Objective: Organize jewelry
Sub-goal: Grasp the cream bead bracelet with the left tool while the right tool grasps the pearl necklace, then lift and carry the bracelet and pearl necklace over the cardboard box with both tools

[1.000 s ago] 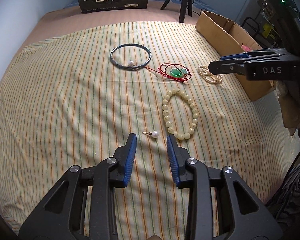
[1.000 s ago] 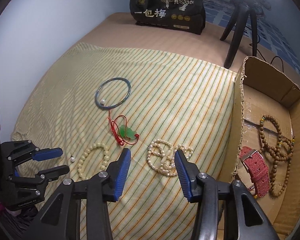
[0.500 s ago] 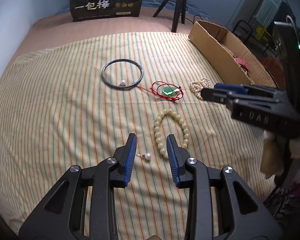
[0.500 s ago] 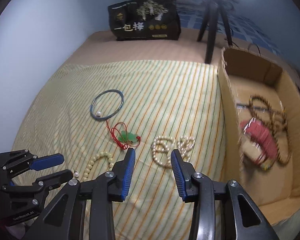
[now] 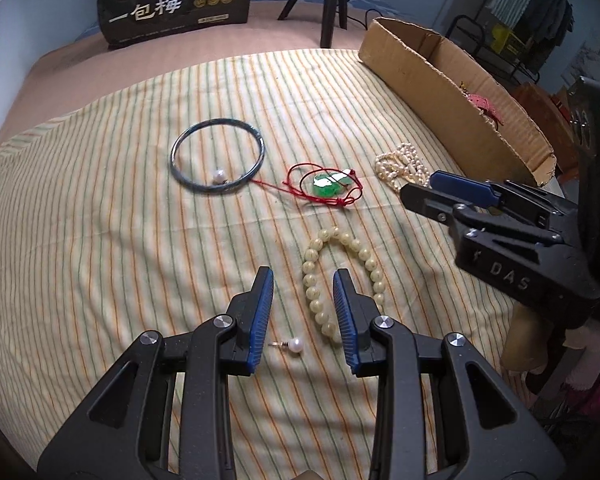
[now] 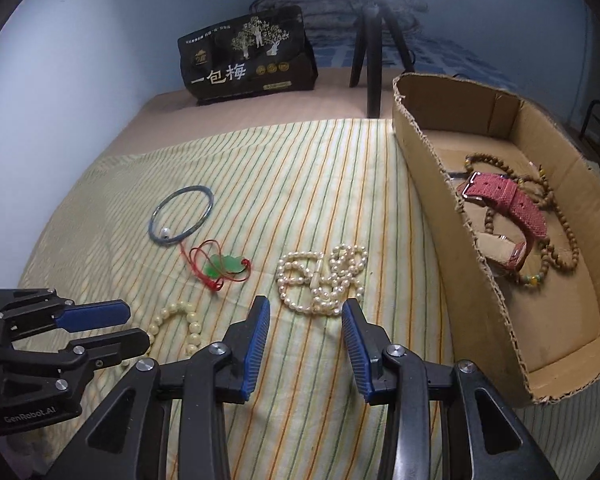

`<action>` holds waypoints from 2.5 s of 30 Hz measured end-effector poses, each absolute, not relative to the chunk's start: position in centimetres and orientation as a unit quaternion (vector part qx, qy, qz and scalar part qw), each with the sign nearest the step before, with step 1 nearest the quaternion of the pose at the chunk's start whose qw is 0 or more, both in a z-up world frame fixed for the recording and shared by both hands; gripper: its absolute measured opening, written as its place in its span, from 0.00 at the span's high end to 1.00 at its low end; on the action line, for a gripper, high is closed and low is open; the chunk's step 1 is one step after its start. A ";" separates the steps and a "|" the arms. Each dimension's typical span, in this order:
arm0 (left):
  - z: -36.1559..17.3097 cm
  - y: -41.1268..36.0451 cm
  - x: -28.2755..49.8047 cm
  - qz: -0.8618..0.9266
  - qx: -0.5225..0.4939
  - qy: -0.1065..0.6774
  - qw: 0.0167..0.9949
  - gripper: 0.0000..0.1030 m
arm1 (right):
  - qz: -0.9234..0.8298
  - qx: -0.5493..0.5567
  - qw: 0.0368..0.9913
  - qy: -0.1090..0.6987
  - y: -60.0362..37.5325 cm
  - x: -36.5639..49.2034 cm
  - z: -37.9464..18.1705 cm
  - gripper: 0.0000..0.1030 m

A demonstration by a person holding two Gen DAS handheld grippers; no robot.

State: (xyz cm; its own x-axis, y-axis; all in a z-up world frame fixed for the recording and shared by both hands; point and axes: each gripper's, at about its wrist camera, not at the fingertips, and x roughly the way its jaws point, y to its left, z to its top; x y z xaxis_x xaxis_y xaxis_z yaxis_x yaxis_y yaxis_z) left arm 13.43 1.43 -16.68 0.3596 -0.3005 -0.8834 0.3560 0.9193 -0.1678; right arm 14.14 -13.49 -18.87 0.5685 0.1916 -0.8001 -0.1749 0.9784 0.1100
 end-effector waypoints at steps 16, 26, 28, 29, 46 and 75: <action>-18.6 0.2 14.8 -0.196 0.059 0.523 0.828 0.81 | 0.061 -0.023 0.892 0.448 -12.2 15.5 -20.0 0.50; -18.6 0.8 15.3 -0.191 0.050 0.520 0.831 0.93 | 0.077 -0.051 0.893 0.440 -11.4 15.8 -20.0 0.87; -18.5 1.0 15.4 -0.191 0.043 0.521 0.831 0.94 | 0.086 -0.050 0.891 0.442 -11.5 15.9 -20.0 0.93; -18.4 1.1 15.4 -0.191 0.041 0.522 0.831 0.94 | 0.092 -0.048 0.890 0.444 -11.6 16.0 -19.9 0.94; -14.5 1.2 15.0 -0.173 0.014 0.492 0.853 0.95 | 0.136 -0.010 0.894 0.428 -14.2 15.1 -16.2 0.95; -4.1 -3.4 13.7 -0.203 -0.066 0.395 0.893 0.95 | 0.168 0.024 0.929 0.328 -19.2 10.9 -3.7 0.95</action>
State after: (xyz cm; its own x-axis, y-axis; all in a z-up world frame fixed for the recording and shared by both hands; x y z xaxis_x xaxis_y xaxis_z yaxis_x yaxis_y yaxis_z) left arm 13.74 -3.40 -4.06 0.6049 -0.4148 -0.6797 0.3098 0.9089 -0.2791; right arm 10.94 -19.24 -3.73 0.7280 0.3277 -0.6022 -0.2962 0.9425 0.1548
